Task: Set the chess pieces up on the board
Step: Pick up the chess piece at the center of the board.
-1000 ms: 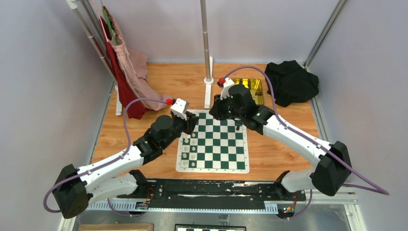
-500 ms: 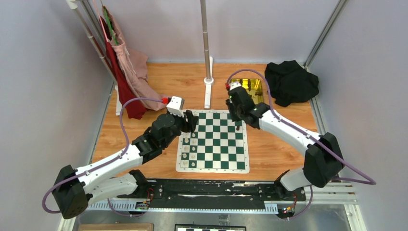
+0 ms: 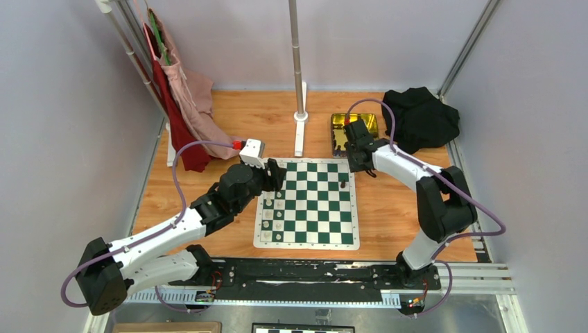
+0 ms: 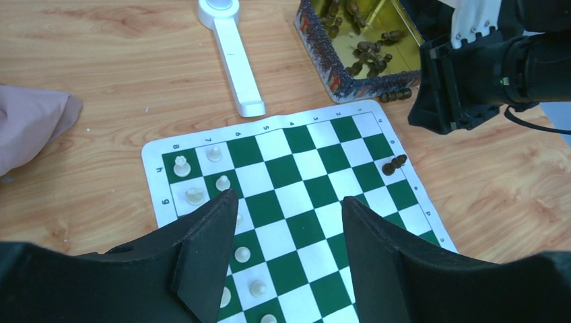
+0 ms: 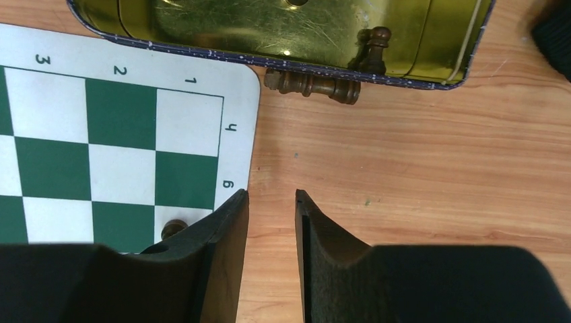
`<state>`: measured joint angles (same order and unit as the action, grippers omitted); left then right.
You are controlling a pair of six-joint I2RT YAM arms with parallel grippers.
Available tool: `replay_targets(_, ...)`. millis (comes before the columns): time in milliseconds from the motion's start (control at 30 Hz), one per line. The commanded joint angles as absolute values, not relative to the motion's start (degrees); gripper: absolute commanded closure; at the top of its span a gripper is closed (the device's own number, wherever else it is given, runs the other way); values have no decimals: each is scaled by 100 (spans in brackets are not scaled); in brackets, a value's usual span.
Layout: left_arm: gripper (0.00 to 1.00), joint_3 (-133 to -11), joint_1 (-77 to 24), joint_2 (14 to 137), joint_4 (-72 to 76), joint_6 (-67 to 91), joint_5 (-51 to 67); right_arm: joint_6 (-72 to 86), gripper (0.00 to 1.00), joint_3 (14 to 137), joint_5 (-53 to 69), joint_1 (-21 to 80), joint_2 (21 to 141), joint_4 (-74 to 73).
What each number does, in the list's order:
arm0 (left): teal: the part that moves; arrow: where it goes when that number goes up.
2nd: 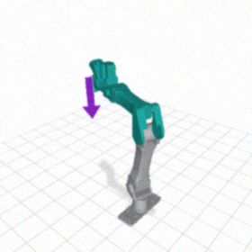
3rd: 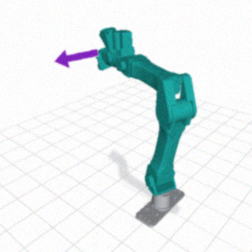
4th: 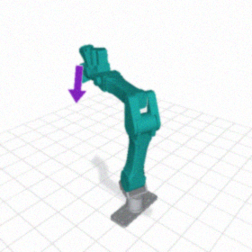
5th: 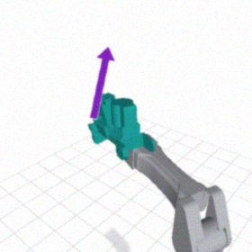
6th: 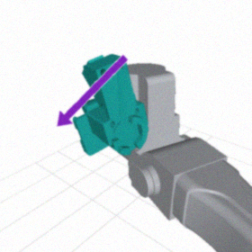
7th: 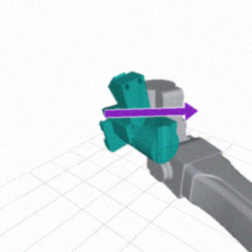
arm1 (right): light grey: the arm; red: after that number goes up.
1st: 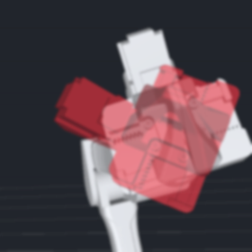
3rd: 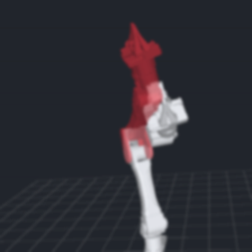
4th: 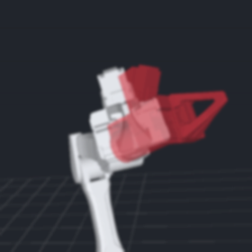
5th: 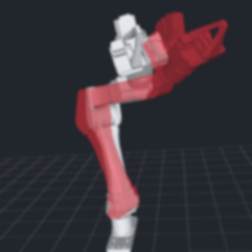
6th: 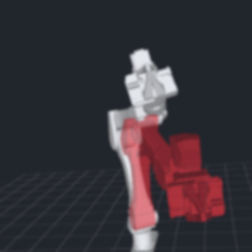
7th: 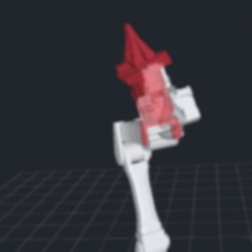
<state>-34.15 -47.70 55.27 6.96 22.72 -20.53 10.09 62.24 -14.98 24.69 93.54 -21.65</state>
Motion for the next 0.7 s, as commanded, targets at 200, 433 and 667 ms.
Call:
replay_targets(200, 35, -3518, -4790, 5531, 738, 2316, -2021, 724, 58, 6864, -1714, 2299, 9923, -2285)
replay_targets(433, 35, -3508, -4790, 5630, 816, 2294, -2004, 295, 57, 7175, -1856, 2224, 10327, -2303)
replay_targets(667, 35, -3529, -4790, 5668, 851, 2259, -2034, 75, 57, 7391, -1758, 2133, 10630, -2277)
